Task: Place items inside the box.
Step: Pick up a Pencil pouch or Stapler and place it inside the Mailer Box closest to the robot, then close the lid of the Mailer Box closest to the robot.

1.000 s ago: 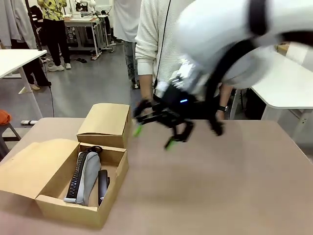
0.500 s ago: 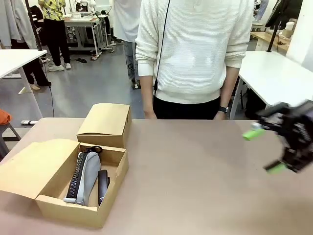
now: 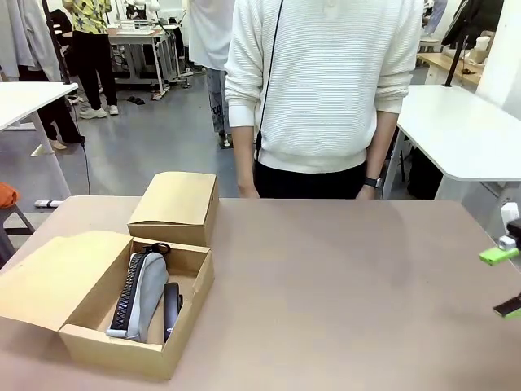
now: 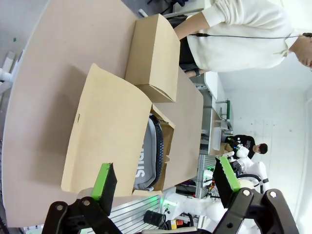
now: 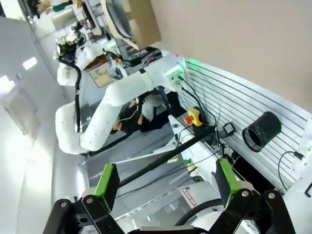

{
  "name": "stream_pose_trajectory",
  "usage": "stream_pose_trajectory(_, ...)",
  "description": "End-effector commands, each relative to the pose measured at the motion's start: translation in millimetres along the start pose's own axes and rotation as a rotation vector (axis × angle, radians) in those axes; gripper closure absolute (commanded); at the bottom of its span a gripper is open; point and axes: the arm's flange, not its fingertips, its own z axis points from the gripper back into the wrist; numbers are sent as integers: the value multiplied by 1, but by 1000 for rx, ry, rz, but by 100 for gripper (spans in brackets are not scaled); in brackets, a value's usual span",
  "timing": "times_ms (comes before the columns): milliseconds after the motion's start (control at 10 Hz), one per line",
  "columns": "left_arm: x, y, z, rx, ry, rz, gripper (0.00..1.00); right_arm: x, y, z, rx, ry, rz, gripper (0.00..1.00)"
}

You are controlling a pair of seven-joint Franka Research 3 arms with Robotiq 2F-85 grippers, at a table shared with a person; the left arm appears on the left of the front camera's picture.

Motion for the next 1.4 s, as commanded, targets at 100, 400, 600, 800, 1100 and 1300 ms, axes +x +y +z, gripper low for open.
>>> stream_pose_trajectory(100,-1,-1,0,-13,1,-15,0,-10,24,-3,-12,-30,-28,0)
stream_pose_trajectory(400,-1,-1,0,-13,1,-15,0,-10,24,-3,-12,-30,-28,0)
stream_pose_trajectory(600,-1,-1,0,-13,1,-15,0,-10,24,-3,-12,-30,-28,0)
stream_pose_trajectory(800,0,0,0,0,0,0,0,-10,24,-3,-12,-30,-28,0)
stream_pose_trajectory(1100,-48,-67,-49,-61,-241,-817,0,-10,24,-3,-12,-30,-28,0)
stream_pose_trajectory(1300,-83,-88,-62,-228,-240,-1161,0,-10,24,-3,-12,-30,-28,0)
